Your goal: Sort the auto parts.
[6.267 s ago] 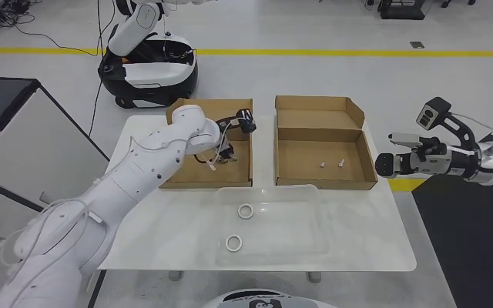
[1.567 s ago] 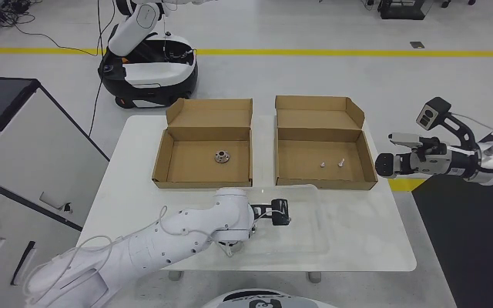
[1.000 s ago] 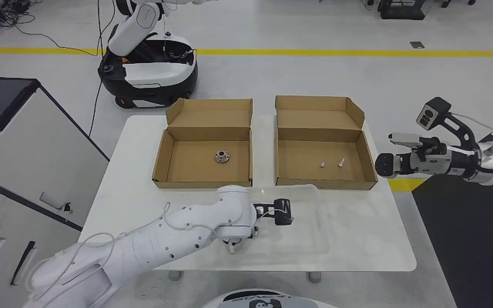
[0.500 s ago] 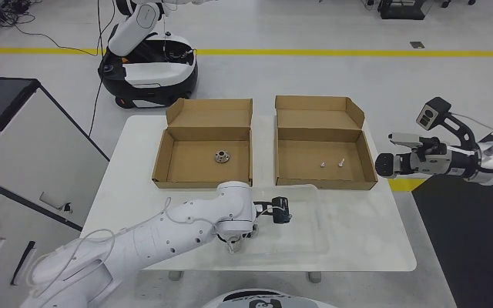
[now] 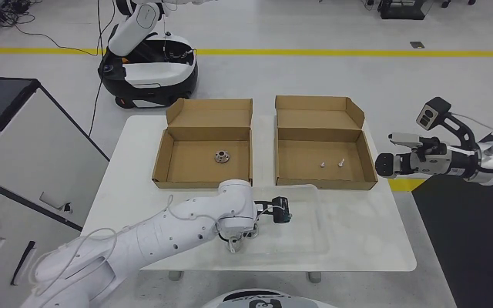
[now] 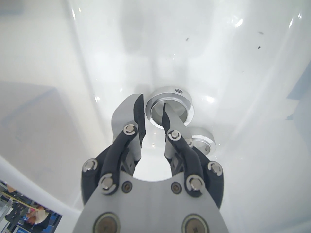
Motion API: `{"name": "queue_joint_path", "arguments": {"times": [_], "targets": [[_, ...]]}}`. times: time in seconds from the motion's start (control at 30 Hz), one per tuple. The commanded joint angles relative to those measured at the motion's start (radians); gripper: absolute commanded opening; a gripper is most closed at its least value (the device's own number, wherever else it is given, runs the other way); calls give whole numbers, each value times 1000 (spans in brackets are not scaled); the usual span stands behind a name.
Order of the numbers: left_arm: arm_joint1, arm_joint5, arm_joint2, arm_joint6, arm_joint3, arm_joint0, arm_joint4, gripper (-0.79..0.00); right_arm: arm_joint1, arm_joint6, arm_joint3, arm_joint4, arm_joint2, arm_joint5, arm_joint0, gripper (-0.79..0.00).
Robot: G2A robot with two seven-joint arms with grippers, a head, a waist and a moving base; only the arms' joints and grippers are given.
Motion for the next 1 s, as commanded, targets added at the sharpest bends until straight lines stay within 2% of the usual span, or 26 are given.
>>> {"name": "queue_joint_path", "arguments": {"times": [0.0,0.03,0.13,0.3,0.57,0.77,0.97], "targets": [[-1,0,-2,3,6,2,-2,-640,0,0,0,0,0,0,0,0],[-2,1,-3,4,8,3,-2,-650,0,0,0,0,0,0,0,0],[-3,0,-5,6,10,5,0,-785,0,0,0,0,0,0,0,0],[-2,8,-17,-6,-12,4,-2,-785,0,0,0,0,0,0,0,0],[2,53,-71,-7,-129,-12,10,-785,0,0,0,0,0,0,0,0],[-6,93,-124,72,-199,-31,8,-785,0,0,0,0,0,0,0,0],[-5,158,-208,221,-252,-8,-39,-785,0,0,0,0,0,0,0,0]]}}
